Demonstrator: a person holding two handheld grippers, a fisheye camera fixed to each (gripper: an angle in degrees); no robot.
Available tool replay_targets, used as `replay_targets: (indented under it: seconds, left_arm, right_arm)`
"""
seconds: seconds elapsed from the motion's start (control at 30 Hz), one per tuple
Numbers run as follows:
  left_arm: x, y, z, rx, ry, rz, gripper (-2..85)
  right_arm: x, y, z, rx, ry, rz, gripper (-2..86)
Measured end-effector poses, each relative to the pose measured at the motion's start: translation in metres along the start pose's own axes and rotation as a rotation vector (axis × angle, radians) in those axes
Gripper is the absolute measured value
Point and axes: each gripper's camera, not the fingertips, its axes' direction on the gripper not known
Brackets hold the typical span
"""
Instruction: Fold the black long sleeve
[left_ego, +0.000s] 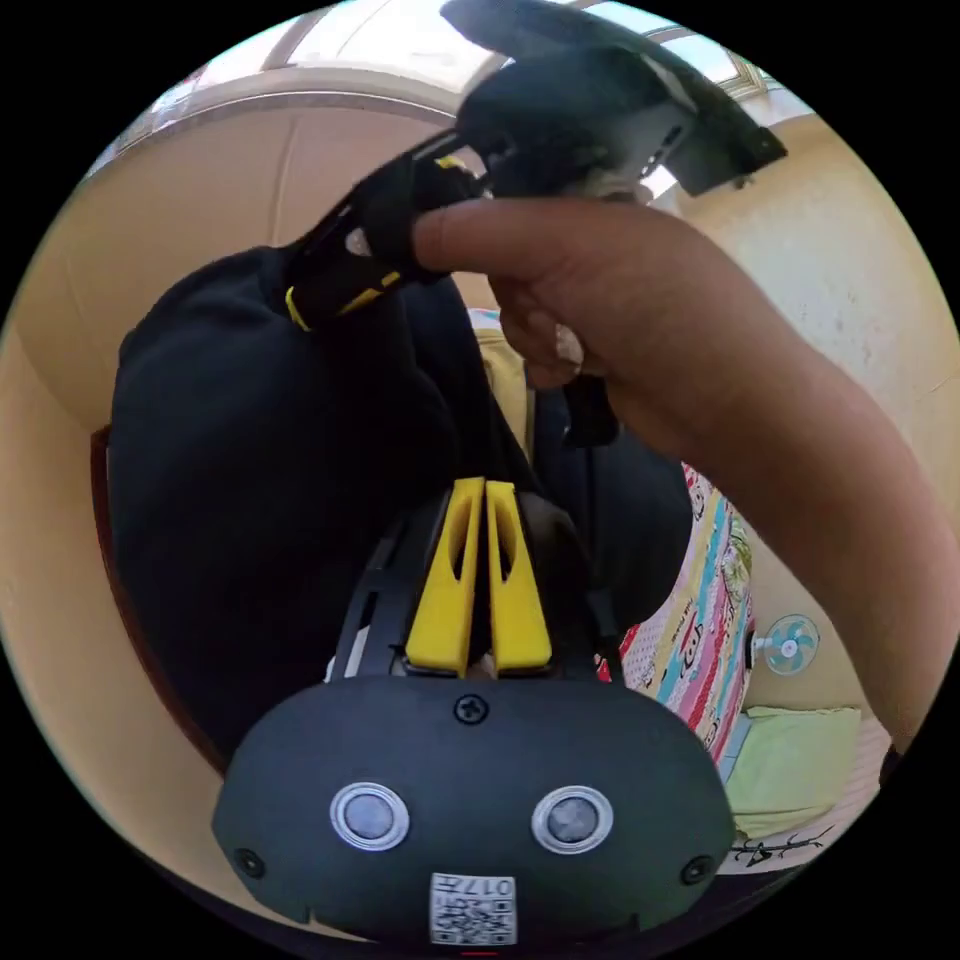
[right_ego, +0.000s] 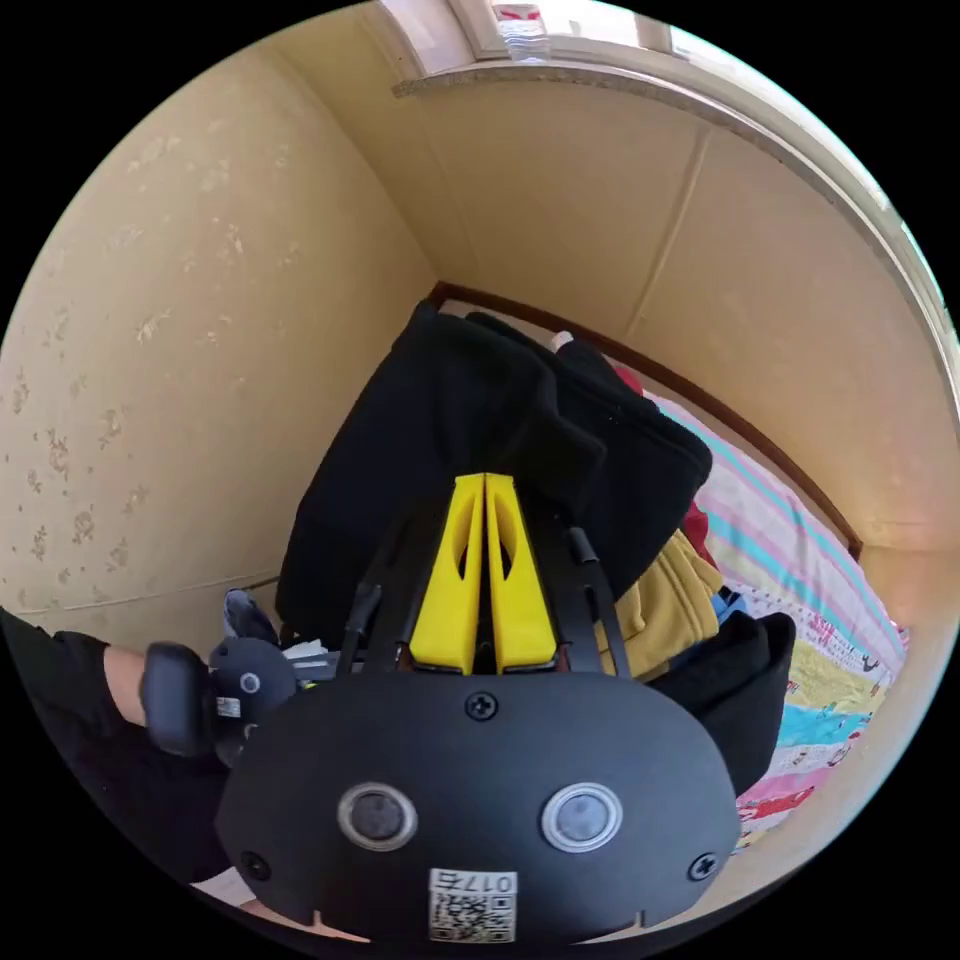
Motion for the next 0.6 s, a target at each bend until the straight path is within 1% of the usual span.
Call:
replay_targets:
  seconds: [0.03, 0.07, 0.1, 0.13, 0.17, 0.2, 0.23, 0.27, 0.3, 0.33, 0.37, 0.43, 0.53, 0.6]
  left_arm:
    - [-0.02, 0.01, -0.036, 0.085, 0.038, -0.051, 1.5]
    - [-0.044, 0.023, -0.075, 0.214, 0.032, -0.118, 2.6]
    - [-0.058, 0.03, -0.095, 0.288, 0.015, -0.158, 3.2]
    - [-0.089, 0.041, -0.129, 0.416, -0.031, -0.27, 4.4]
    - [-0.126, 0.046, -0.148, 0.478, -0.059, -0.414, 5.7]
    - [-0.146, 0.045, -0.151, 0.48, -0.048, -0.475, 6.5]
    - [-0.185, 0.036, -0.144, 0.443, 0.03, -0.536, 8.2]
    - [-0.223, 0.02, -0.122, 0.341, 0.133, -0.574, 11.1]
    - [-0.241, 0.012, -0.107, 0.267, 0.182, -0.591, 12.6]
    - [-0.269, -0.005, -0.073, 0.113, 0.288, -0.589, 16.1]
    - [-0.287, -0.014, -0.045, 0.023, 0.371, -0.578, 19.6]
    - [-0.305, -0.013, -0.019, -0.003, 0.494, -0.58, 23.4]
    - [-0.316, -0.005, -0.005, 0.031, 0.527, -0.566, 24.4]
    - [-0.322, -0.002, 0.0, 0.041, 0.552, -0.567, 24.2]
  right_arm:
    - [-0.004, 0.003, 0.003, 0.019, 0.057, -0.006, 0.2]
    - [-0.018, 0.01, 0.011, 0.052, 0.215, -0.028, 0.2]
    - [-0.037, 0.015, 0.023, 0.081, 0.386, -0.058, 0.2]
    - [-0.045, 0.017, 0.029, 0.1, 0.458, -0.071, 0.1]
    - [-0.059, 0.024, 0.04, 0.156, 0.541, -0.08, 0.1]
    - [-0.065, 0.032, 0.046, 0.233, 0.534, -0.071, 0.1]
    - [-0.066, 0.036, 0.049, 0.266, 0.512, -0.063, 0.1]
    - [-0.065, 0.043, 0.053, 0.316, 0.46, -0.042, 0.2]
    - [-0.064, 0.048, 0.056, 0.349, 0.437, -0.024, 0.2]
    - [-0.065, 0.051, 0.058, 0.364, 0.447, -0.021, 0.2]
    - [-0.068, 0.056, 0.063, 0.384, 0.486, -0.02, 0.2]
    - [-0.067, 0.061, 0.067, 0.407, 0.496, -0.009, 0.3]
    - [-0.057, 0.061, 0.069, 0.408, 0.425, 0.028, 0.5]
    - [-0.056, 0.056, 0.069, 0.376, 0.405, 0.043, 0.9]
